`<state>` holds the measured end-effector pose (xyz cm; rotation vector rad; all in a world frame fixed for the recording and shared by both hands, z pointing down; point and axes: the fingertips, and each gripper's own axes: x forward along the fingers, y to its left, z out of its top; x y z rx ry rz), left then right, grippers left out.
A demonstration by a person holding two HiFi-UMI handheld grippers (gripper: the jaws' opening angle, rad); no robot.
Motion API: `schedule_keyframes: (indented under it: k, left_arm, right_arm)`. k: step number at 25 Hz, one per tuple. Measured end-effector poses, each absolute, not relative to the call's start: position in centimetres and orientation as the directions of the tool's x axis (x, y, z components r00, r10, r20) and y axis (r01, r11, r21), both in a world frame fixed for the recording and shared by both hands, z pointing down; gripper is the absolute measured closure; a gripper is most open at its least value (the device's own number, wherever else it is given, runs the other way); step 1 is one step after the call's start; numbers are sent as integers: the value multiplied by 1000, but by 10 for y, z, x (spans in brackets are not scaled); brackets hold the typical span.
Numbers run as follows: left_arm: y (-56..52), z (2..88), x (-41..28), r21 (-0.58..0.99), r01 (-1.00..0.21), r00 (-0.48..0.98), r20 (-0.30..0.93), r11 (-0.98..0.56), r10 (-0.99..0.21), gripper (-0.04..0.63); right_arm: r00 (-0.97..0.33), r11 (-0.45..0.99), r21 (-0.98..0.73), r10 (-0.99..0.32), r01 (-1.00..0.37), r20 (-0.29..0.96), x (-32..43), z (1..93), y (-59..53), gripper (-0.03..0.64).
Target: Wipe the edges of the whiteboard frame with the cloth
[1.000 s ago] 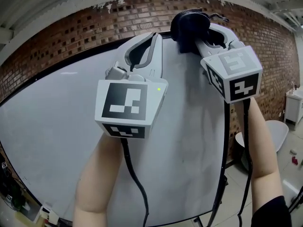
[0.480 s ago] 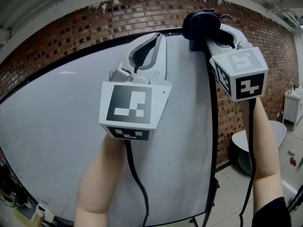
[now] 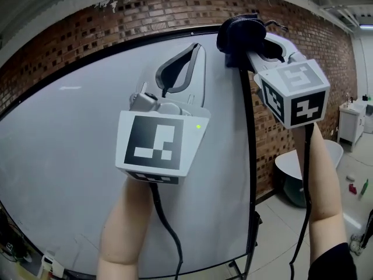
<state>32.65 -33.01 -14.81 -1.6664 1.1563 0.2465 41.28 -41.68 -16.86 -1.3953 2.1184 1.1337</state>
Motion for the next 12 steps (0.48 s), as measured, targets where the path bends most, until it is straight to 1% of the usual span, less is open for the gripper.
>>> schedule_keyframes:
  k: [5, 9, 12]
  left_arm:
    - [-339, -145, 322, -625, -779, 535, -619, -51, -575, 591]
    - [-345, -145, 322, -625, -776, 550, -604, -85, -577, 591]
    - [-349, -140, 323, -616, -778, 559, -590, -122, -583, 591]
  right_arm:
    - [-481, 277, 403, -639, -872, -600, 399, -148, -434, 534]
    - [-490, 274, 419, -633, -866, -599, 380, -148, -437, 535]
    - [-505, 285, 434, -650, -855, -568, 373, -137, -436, 535]
